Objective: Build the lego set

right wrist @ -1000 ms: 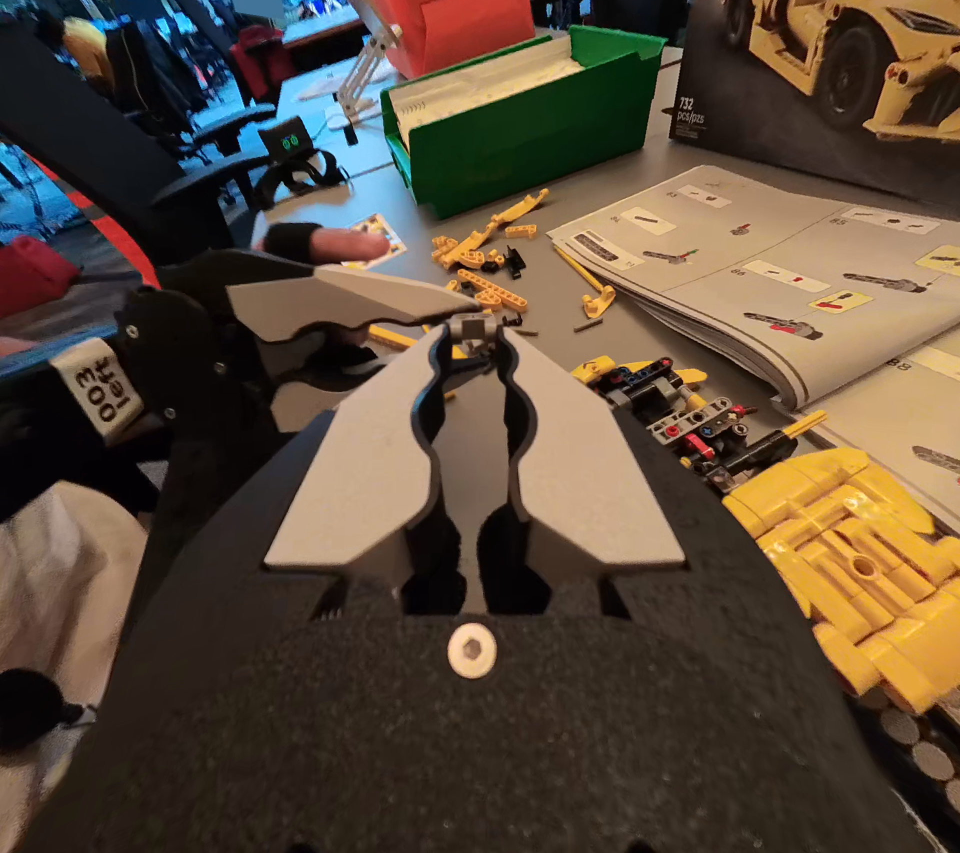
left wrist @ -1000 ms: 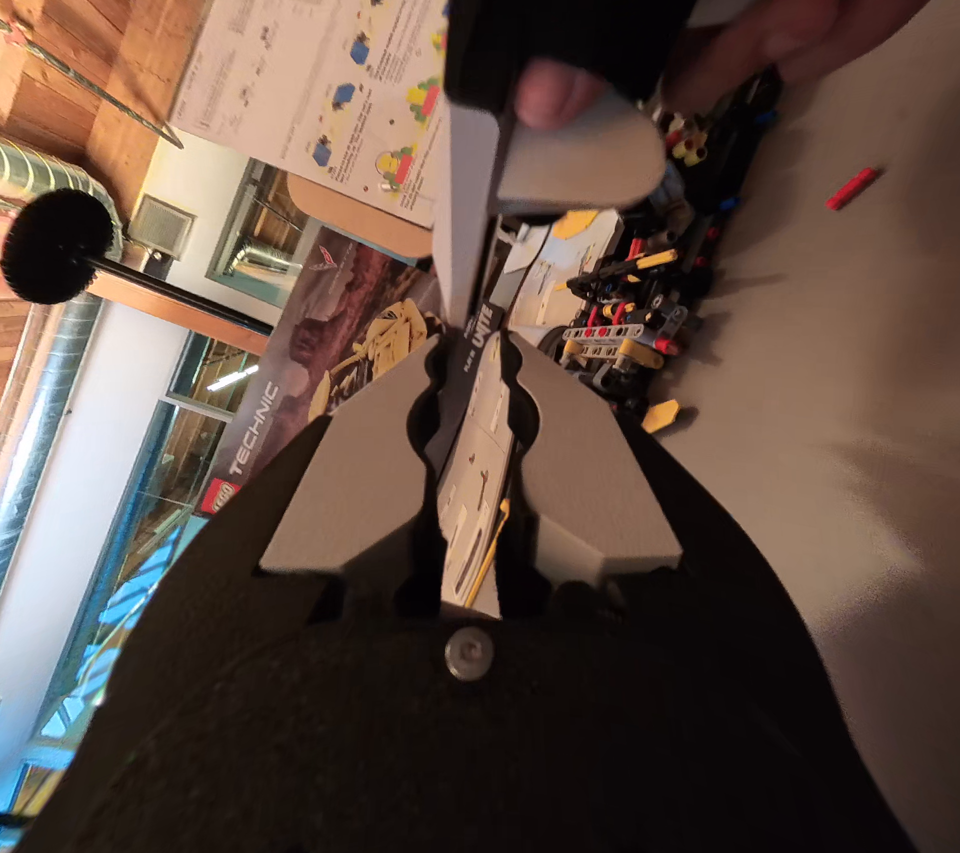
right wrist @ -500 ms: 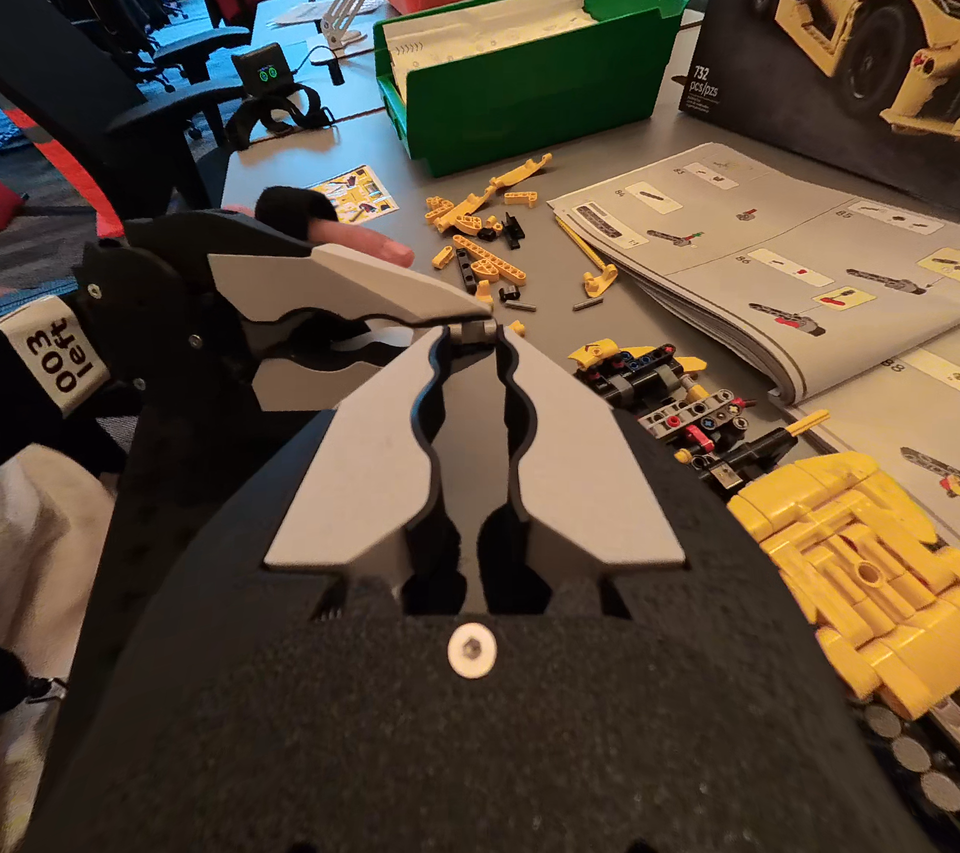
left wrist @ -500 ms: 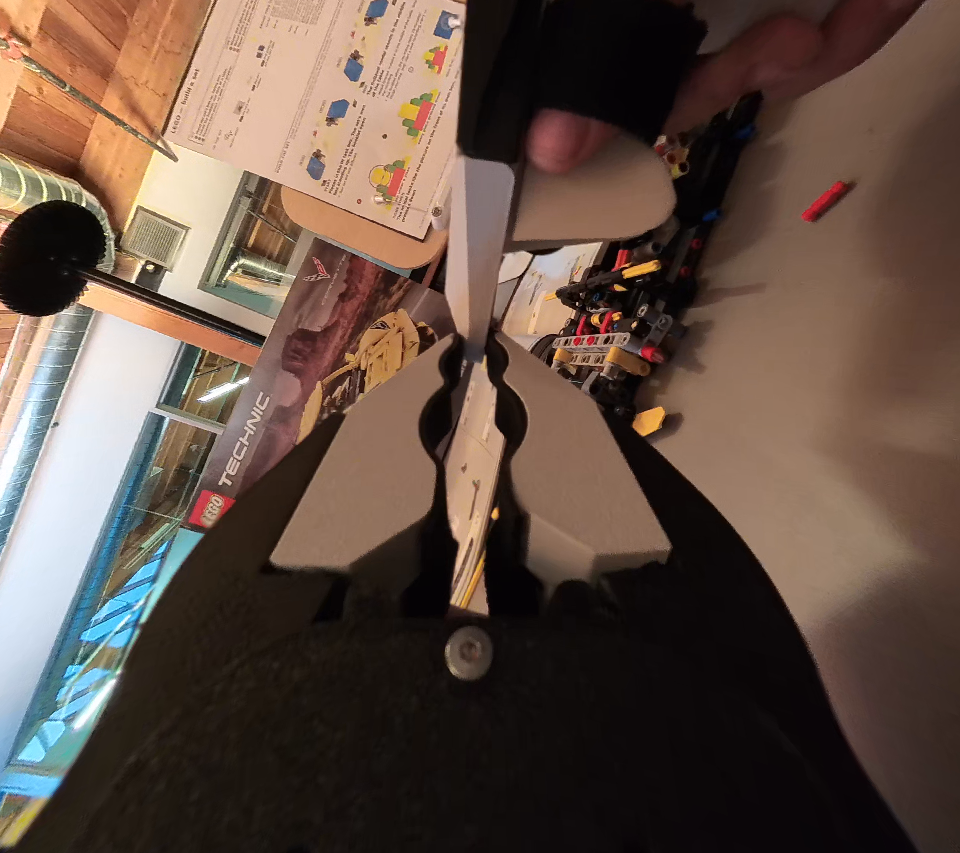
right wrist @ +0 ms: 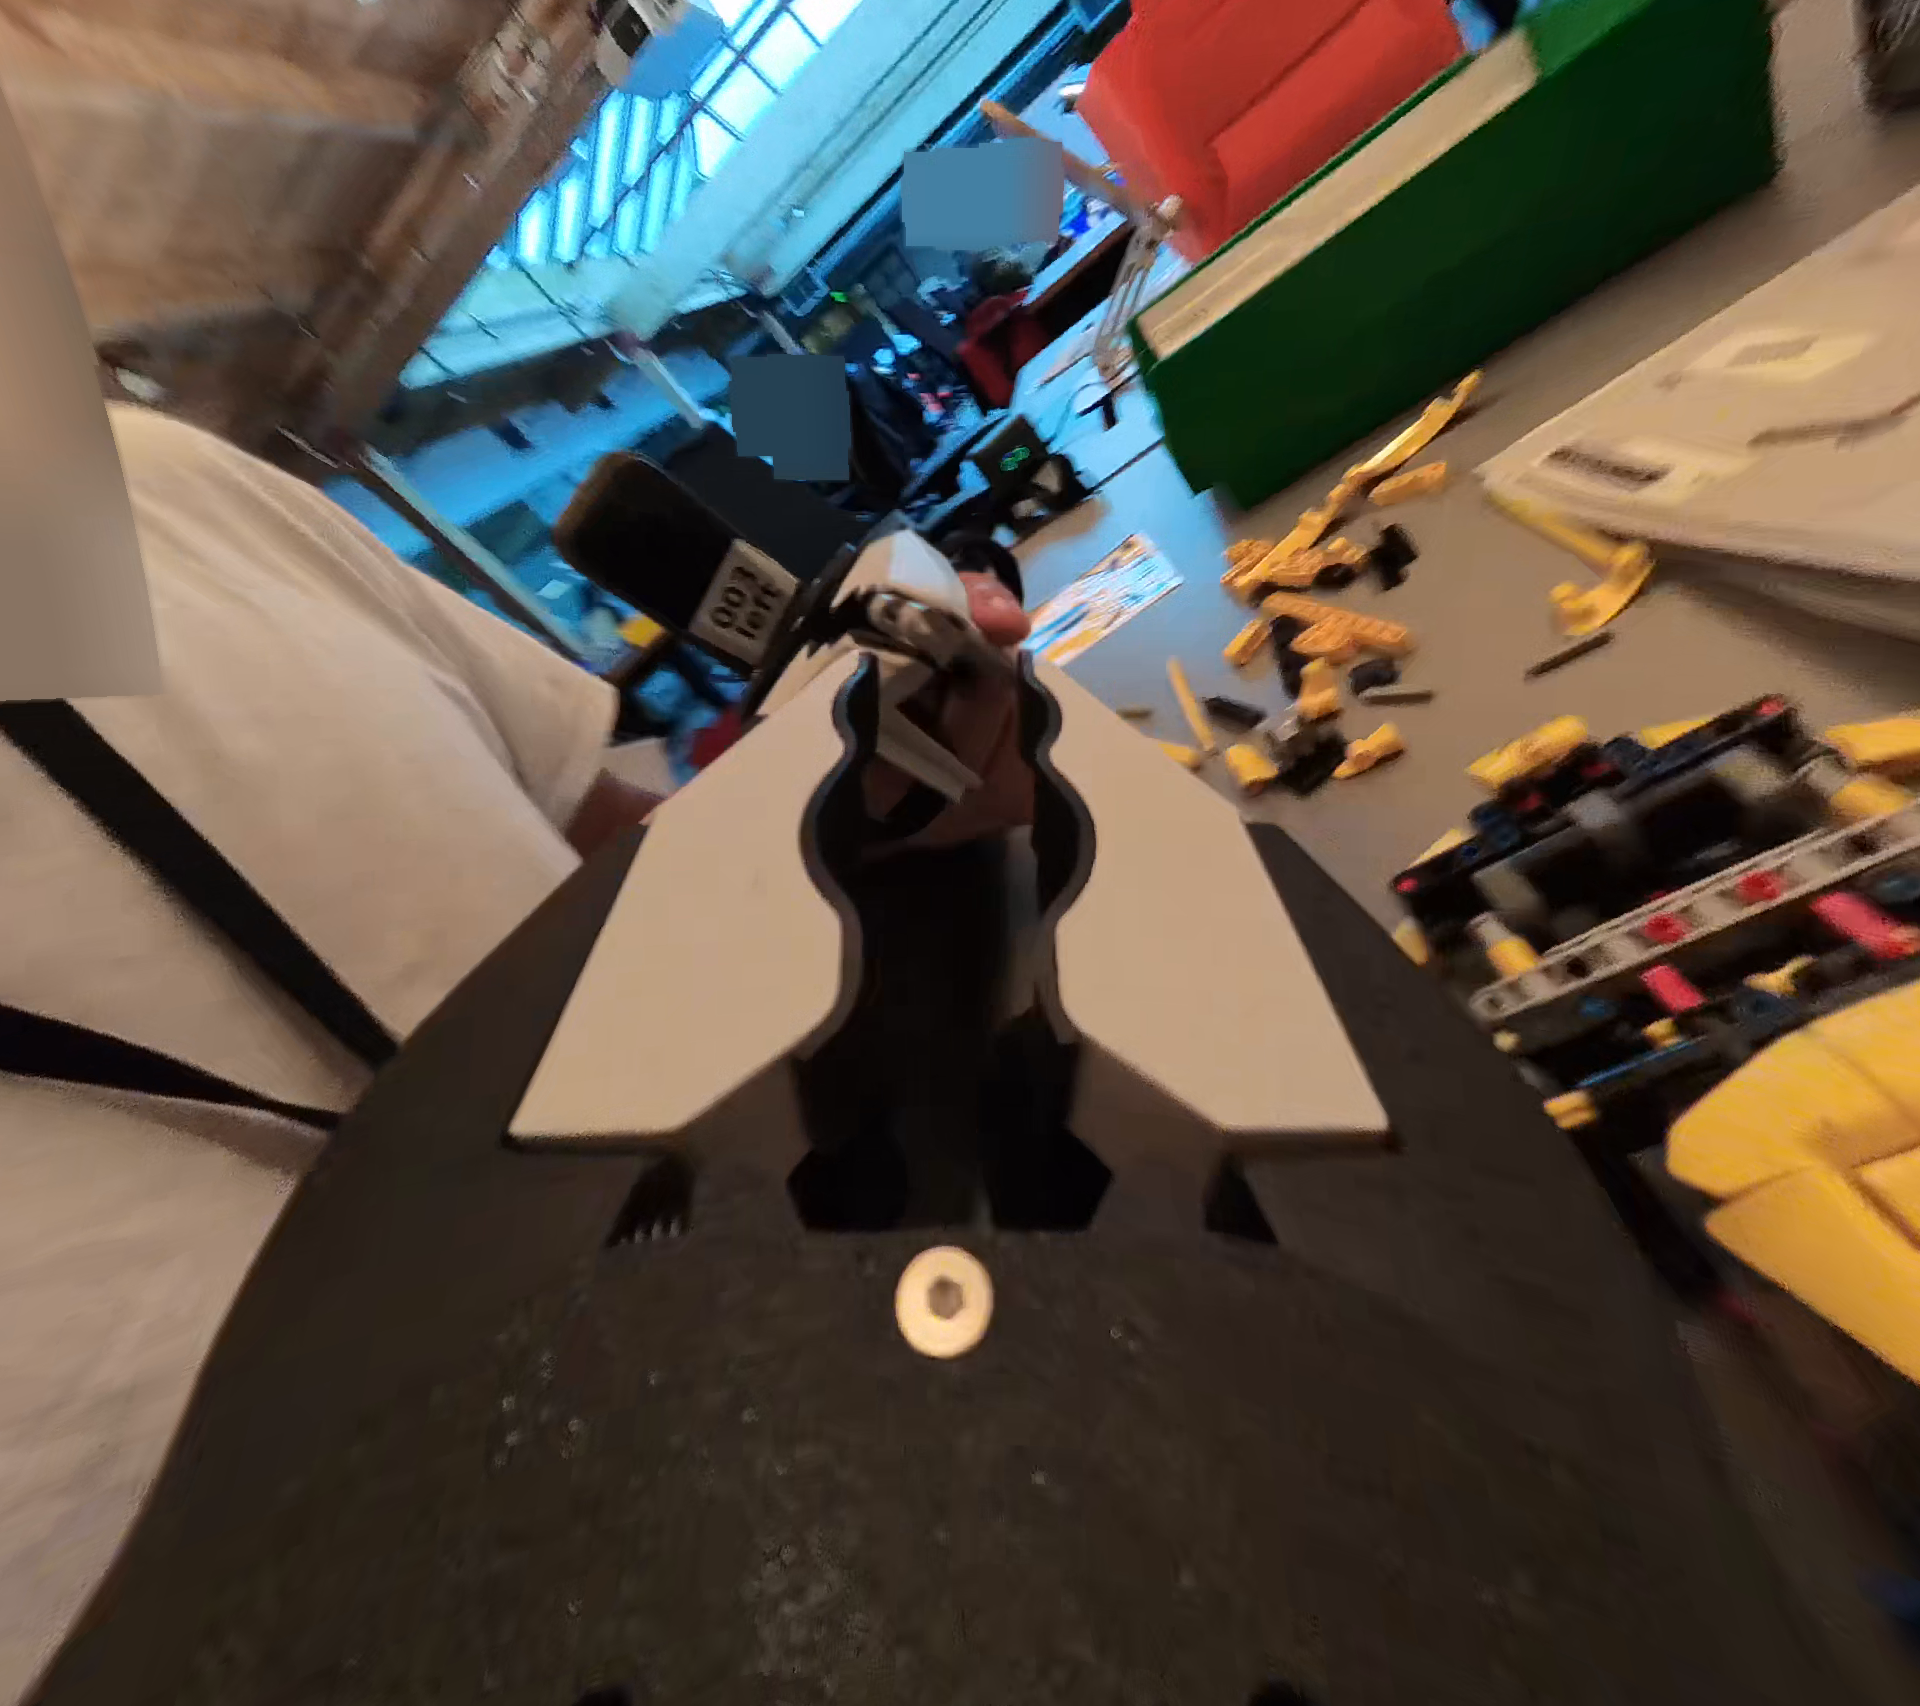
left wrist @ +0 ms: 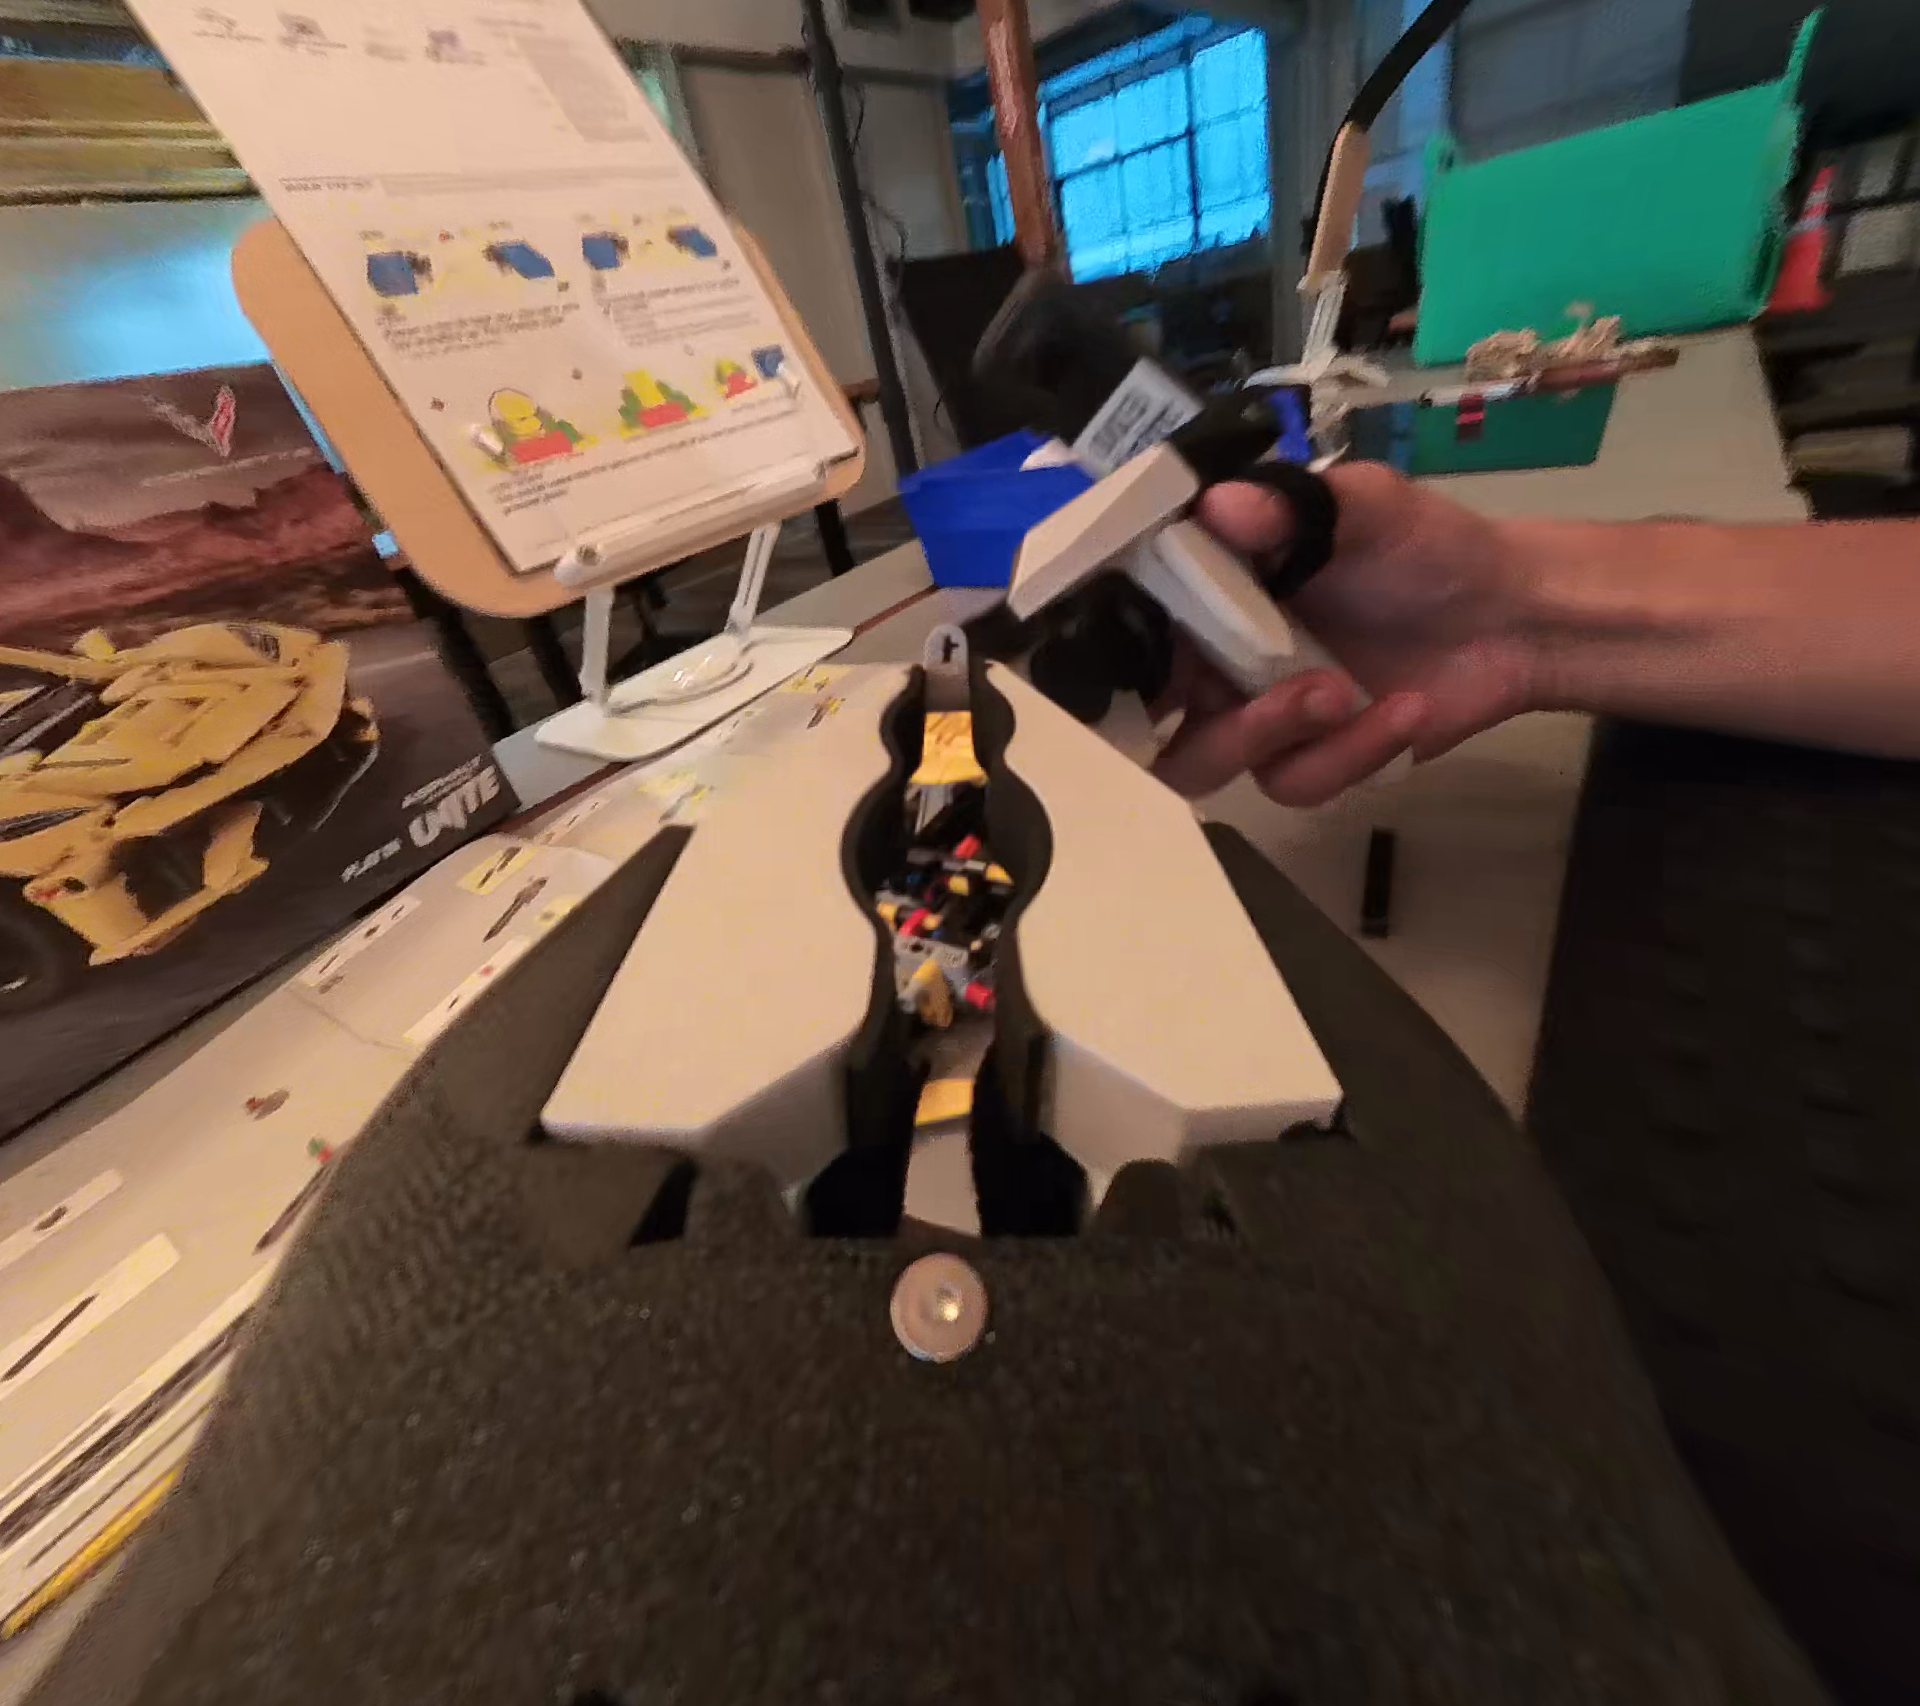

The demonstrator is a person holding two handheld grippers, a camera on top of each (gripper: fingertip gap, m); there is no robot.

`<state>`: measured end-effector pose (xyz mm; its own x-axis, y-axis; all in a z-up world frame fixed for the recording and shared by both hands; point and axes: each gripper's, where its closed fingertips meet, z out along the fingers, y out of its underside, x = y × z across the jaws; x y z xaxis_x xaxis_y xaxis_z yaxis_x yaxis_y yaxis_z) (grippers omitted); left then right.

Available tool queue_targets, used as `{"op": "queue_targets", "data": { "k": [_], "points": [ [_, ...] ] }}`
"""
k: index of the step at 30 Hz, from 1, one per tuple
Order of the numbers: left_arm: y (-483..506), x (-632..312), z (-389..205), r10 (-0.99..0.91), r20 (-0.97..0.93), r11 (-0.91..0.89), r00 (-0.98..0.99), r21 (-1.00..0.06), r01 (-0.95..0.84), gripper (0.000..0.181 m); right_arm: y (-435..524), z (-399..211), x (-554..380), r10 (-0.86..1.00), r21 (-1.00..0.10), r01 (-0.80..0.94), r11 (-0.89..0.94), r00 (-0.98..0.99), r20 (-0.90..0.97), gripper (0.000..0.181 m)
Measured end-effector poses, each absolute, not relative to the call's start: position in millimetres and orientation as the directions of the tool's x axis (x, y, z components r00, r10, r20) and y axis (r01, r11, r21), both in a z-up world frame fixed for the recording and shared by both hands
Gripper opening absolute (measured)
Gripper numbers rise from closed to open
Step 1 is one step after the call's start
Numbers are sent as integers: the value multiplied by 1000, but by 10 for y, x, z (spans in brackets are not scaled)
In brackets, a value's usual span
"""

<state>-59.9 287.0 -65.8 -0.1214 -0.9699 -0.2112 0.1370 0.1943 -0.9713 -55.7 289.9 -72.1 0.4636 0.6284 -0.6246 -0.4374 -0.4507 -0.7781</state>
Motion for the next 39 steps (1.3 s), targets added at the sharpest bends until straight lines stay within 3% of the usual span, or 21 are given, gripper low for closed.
{"op": "queue_targets", "data": {
  "k": [4, 6, 11, 23, 39],
  "points": [
    [2785, -643, -615, -944, -301, 271, -132, -940, 209, 7, 2785, -619, -671, 612, -567, -520, -639, 104, -784, 27],
    [2719, -649, -618, -921, -368, 333, -126, -914, 233, 8, 2769, -626, -691, 593, -529, -520, -671, 53, -803, 21],
    [2620, -631, -675, -873, -474, 442, -112, -867, 230, 8, 2717, -685, -767, 589, -546, -473, -691, 69, -805, 14],
    [2674, -549, -848, -886, -445, 435, -135, -895, 93, 7, 2793, -875, -759, 538, -554, -449, -701, 178, -824, 14],
    [2649, -548, -858, -888, -438, 430, -141, -899, 87, 7, 2770, -882, -758, 530, -532, -440, -724, 140, -837, 14]
  ]
}}
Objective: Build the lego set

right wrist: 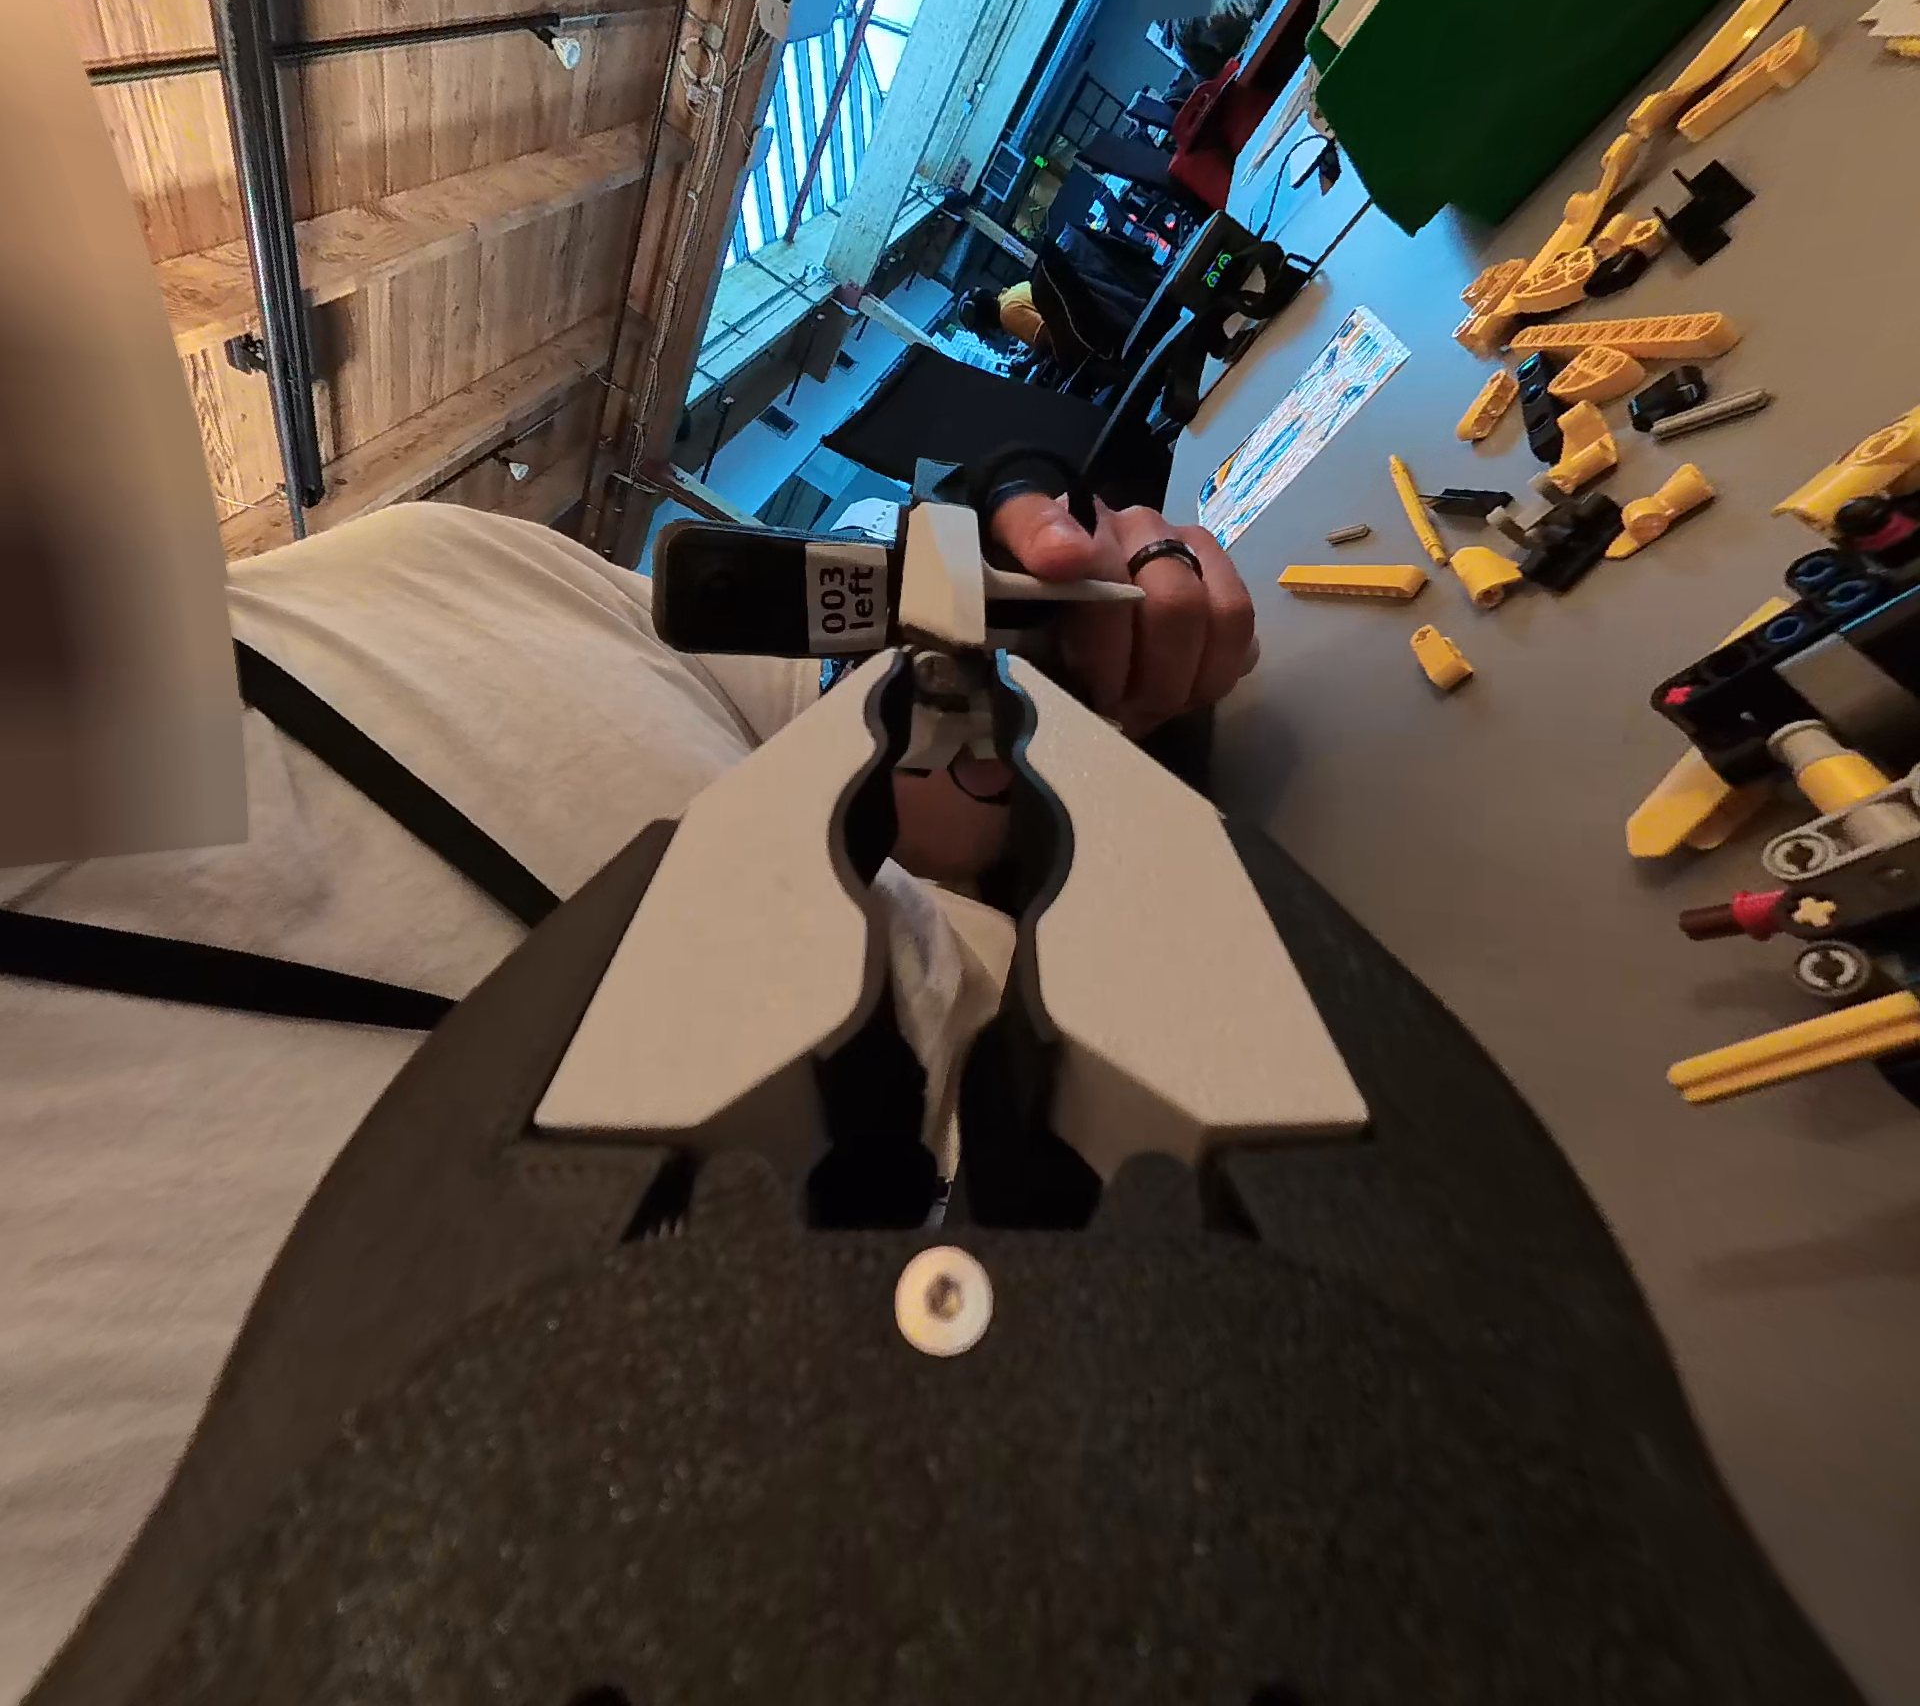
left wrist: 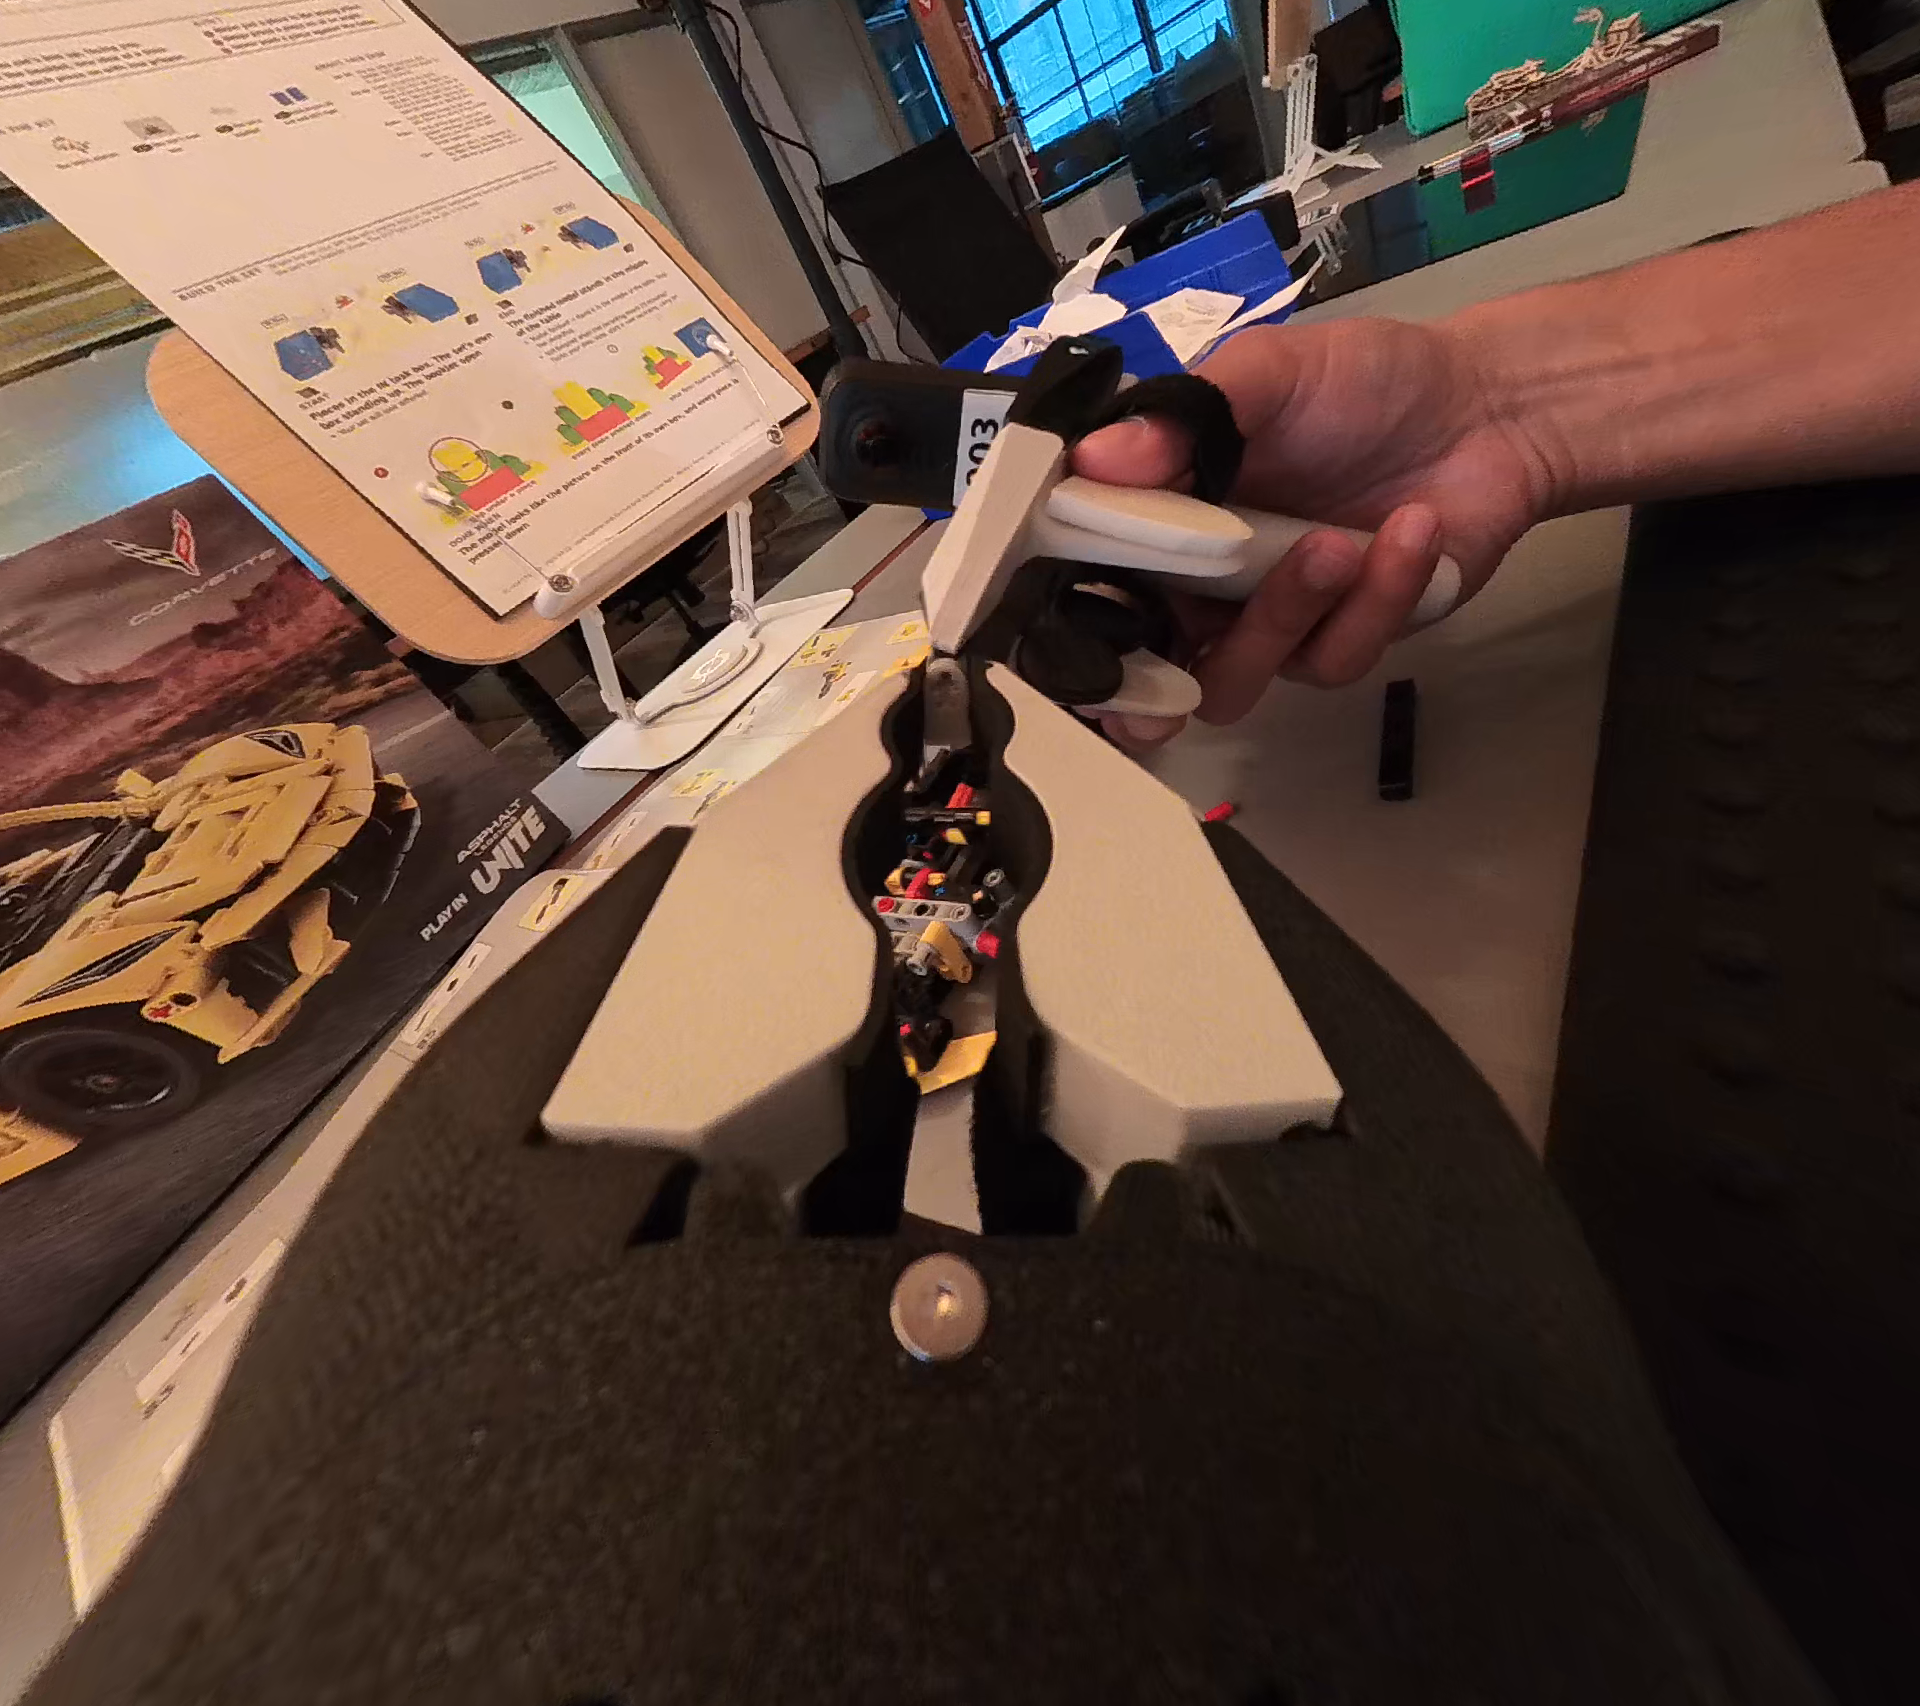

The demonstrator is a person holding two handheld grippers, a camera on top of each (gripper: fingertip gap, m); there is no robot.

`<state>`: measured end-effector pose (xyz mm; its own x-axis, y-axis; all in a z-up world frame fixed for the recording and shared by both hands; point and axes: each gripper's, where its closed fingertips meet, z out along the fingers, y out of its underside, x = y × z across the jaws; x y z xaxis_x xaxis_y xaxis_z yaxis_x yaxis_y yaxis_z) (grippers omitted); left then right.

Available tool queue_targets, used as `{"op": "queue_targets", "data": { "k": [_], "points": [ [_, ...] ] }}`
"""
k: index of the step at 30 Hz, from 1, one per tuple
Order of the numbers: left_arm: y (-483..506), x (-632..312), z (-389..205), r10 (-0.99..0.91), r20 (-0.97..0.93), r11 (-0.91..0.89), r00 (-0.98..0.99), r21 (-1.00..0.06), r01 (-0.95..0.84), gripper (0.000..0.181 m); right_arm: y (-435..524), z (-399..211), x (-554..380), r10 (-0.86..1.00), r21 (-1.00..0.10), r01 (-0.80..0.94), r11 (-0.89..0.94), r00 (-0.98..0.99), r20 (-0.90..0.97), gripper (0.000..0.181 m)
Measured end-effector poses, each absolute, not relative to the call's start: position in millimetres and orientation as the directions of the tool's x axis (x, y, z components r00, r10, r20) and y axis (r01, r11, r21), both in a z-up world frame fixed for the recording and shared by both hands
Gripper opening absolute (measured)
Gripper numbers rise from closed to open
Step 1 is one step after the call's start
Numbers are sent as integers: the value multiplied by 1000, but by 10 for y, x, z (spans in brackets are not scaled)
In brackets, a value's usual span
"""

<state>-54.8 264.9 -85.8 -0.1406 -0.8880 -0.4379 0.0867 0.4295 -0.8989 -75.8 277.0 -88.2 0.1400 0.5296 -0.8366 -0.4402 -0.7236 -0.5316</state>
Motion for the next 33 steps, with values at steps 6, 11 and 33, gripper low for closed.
{"op": "queue_targets", "data": {
  "k": [6, 11, 33],
  "points": [
    [2642, -568, -834, -896, -420, 409, -147, -907, 100, 7, 2767, -879, -734, 519, -514, -453, -728, 125, -845, 14],
    [2635, -569, -861, -897, -410, 401, -166, -912, 85, 7, 2757, -902, -734, 510, -509, -443, -738, 128, -850, 14],
    [3180, -696, -672, -950, 214, -237, -227, -968, 80, 7, 2237, -2111, 145, 244, -715, 179, -676, 970, 12, 14]
  ]
}}
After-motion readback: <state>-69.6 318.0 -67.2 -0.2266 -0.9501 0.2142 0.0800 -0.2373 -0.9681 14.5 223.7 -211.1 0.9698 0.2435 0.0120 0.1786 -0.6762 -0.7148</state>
